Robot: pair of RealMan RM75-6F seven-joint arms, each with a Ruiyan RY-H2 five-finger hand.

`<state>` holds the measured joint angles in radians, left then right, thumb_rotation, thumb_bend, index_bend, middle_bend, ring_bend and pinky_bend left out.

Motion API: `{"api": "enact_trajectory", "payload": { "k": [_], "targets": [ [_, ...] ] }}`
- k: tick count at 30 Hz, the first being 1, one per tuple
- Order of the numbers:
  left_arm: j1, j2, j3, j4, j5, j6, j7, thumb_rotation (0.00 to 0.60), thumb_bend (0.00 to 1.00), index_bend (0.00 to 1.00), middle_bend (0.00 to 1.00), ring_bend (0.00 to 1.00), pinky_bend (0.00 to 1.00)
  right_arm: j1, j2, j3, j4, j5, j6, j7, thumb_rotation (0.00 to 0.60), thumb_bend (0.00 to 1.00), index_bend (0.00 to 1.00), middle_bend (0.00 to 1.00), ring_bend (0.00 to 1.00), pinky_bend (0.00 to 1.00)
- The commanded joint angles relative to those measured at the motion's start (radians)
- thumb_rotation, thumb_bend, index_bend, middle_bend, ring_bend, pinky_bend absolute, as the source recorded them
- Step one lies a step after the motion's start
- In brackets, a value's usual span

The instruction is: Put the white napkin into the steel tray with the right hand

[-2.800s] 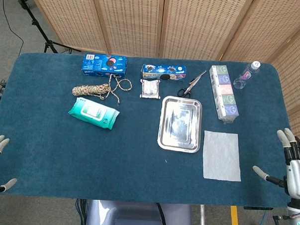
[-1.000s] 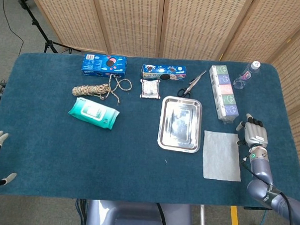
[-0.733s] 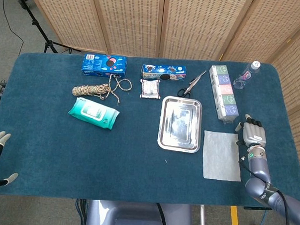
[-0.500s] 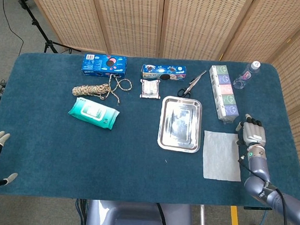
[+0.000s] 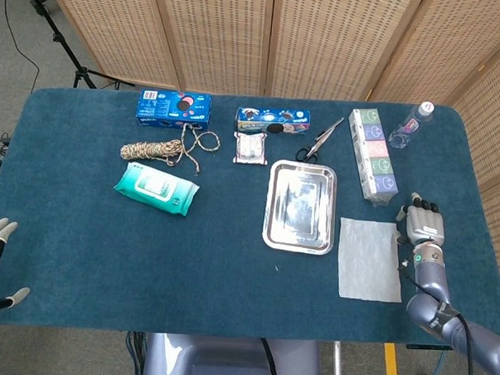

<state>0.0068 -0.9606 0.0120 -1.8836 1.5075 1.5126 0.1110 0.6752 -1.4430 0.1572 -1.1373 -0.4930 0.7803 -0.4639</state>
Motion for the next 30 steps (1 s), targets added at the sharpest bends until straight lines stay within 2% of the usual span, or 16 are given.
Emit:
{"api": "enact_trajectory", "payload": {
  "k": [1, 6, 11, 19, 26, 30],
  "targets": [
    [-0.001, -0.001, 0.000, -0.002, -0.002, -0.002, 0.002, 0.600, 0.00, 0.00, 0.00, 0.00, 0.00, -0.001, -0.004, 0.001, 0.005, -0.006, -0.004, 0.006, 0.600, 0.41, 0.38, 0.00, 0.00, 0.00],
    [-0.002, -0.002, -0.002, -0.003, -0.009, -0.006, 0.005, 0.600, 0.00, 0.00, 0.00, 0.00, 0.00, -0.002, -0.012, -0.001, 0.017, -0.012, -0.014, 0.011, 0.600, 0.41, 0.41, 0.00, 0.00, 0.00],
    [-0.005, -0.004, -0.004, -0.004, -0.016, -0.010, 0.010, 0.600, 0.00, 0.00, 0.00, 0.00, 0.00, -0.001, -0.021, -0.001, 0.032, -0.017, -0.019, 0.014, 0.600, 0.41, 0.53, 0.00, 0.00, 0.00],
    [-0.007, -0.006, -0.005, -0.005, -0.022, -0.012, 0.017, 0.600, 0.00, 0.00, 0.00, 0.00, 0.00, -0.009, -0.028, 0.007, 0.031, -0.050, -0.009, 0.043, 0.600, 0.46, 0.64, 0.00, 0.00, 0.00],
    [-0.007, -0.006, -0.004, -0.003, -0.019, -0.010, 0.014, 0.600, 0.00, 0.00, 0.00, 0.00, 0.00, -0.018, -0.022, 0.013, 0.020, -0.075, -0.001, 0.062, 0.600, 0.64, 0.66, 0.00, 0.00, 0.00],
    [-0.008, -0.004, -0.002, -0.002, -0.016, -0.011, 0.012, 0.600, 0.00, 0.00, 0.00, 0.00, 0.00, -0.028, -0.004, 0.019, -0.012, -0.102, 0.019, 0.080, 0.600, 0.69, 0.67, 0.00, 0.00, 0.00]
  ]
}}
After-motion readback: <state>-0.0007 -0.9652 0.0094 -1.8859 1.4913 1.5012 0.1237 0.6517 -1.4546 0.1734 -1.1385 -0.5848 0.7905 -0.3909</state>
